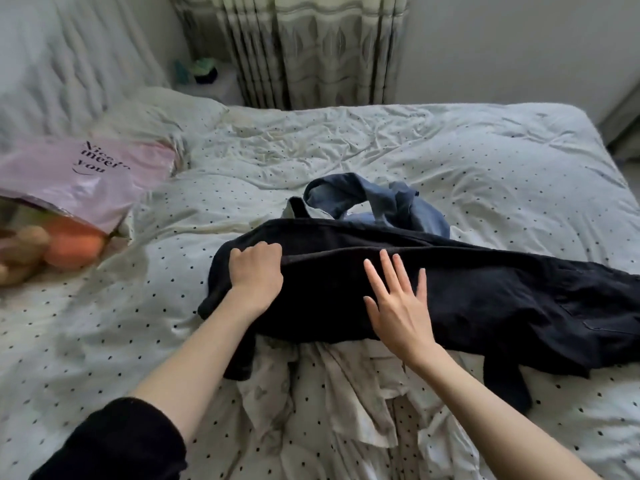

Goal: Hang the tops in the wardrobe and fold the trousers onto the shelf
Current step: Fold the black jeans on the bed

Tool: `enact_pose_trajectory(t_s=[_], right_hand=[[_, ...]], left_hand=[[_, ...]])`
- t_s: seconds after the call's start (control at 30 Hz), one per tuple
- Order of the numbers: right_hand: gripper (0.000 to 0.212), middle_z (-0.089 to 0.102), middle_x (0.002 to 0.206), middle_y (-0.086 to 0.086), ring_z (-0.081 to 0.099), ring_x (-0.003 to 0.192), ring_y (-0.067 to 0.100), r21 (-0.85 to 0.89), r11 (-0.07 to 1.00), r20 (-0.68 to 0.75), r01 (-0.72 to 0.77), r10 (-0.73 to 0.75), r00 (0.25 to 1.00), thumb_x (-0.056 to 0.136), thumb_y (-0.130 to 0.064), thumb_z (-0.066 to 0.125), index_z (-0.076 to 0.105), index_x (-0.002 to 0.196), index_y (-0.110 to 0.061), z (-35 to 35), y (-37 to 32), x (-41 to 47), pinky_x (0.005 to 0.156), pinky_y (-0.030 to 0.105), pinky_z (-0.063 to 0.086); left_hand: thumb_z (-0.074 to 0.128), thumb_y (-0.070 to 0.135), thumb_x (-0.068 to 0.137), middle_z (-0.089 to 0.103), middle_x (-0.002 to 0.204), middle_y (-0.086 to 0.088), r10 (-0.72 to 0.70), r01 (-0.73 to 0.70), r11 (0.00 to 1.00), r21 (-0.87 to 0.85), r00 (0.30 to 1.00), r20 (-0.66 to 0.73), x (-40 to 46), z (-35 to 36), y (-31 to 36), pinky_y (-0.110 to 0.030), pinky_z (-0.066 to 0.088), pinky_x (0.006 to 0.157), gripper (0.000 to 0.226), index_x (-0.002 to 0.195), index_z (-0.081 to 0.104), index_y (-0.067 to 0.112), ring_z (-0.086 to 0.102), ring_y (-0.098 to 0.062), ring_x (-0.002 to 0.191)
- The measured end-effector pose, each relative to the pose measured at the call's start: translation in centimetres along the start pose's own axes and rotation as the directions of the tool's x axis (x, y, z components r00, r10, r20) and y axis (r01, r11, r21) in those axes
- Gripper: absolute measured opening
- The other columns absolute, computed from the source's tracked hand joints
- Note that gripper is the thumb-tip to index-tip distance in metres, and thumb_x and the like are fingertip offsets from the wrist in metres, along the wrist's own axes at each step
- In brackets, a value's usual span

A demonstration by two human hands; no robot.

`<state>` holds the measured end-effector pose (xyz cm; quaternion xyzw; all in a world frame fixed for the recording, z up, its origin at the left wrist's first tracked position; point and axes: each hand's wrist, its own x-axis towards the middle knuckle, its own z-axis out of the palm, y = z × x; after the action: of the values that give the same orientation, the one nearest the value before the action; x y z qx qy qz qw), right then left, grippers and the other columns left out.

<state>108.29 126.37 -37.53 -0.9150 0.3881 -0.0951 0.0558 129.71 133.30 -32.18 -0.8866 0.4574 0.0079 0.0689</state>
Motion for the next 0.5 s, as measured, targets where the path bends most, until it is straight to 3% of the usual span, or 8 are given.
enact_pose_trajectory(t_s=[0.13,0.27,0.33,0.43,0.5], right_hand=[[0.065,0.044,0.144,0.015,0.040,0.134,0.035,-0.048,0.996,0.052,0.079,-0.077,0.996,0.077,-0.029,0.075,0.051,0.136,-0.016,1.1,-1.2,2.2,0.100,0.065,0.035],[0.064,0.012,0.158,0.010,0.007,0.146,0.030,-0.056,0.996,0.147,0.075,-0.066,0.987,0.094,-0.036,0.050,0.022,0.150,-0.024,3.0,-1.5,6.0,0.110,0.063,0.005],[0.063,0.003,0.159,0.009,0.000,0.147,0.029,-0.055,0.995,0.149,0.078,-0.070,0.986,0.096,-0.037,0.045,0.015,0.151,-0.026,3.4,-1.8,7.5,0.111,0.062,0.000],[0.064,0.025,0.154,0.015,0.022,0.142,0.034,-0.008,0.994,0.073,0.112,-0.111,0.991,0.087,-0.031,0.062,0.037,0.145,-0.019,3.6,-2.5,9.2,0.108,0.066,0.018],[0.065,0.037,0.148,0.017,0.034,0.137,0.036,0.000,0.992,0.007,0.123,-0.123,0.992,0.079,-0.029,0.072,0.049,0.138,-0.016,4.5,-2.8,9.7,0.102,0.068,0.027]], left_hand=[[0.045,0.003,0.083,0.064,0.103,0.000,-0.016,0.016,0.998,0.066,1.000,0.007,4.1,-0.1,-1.7,-0.035,0.033,0.087,0.032,0.102,0.060,0.023,0.059,-0.022,0.100],[0.047,0.001,0.081,0.064,0.098,0.005,0.001,0.006,0.997,0.072,0.996,-0.092,6.2,1.3,-2.1,-0.034,0.029,0.084,0.035,0.101,0.062,0.025,0.059,-0.018,0.094],[0.047,0.002,0.081,0.064,0.101,0.005,0.009,-0.002,0.999,0.044,0.987,-0.163,6.7,2.1,-2.5,-0.033,0.026,0.081,0.036,0.104,0.062,0.024,0.058,-0.018,0.095],[0.049,-0.001,0.080,0.066,0.096,0.001,-0.007,-0.002,1.000,-0.028,0.946,-0.325,7.8,3.0,-3.3,-0.035,0.022,0.077,0.036,0.102,0.066,0.020,0.058,-0.022,0.091],[0.053,-0.002,0.080,0.067,0.096,-0.002,-0.030,0.008,0.998,-0.062,0.932,-0.360,8.8,4.0,-3.7,-0.037,0.023,0.078,0.033,0.102,0.068,0.018,0.056,-0.025,0.094]])
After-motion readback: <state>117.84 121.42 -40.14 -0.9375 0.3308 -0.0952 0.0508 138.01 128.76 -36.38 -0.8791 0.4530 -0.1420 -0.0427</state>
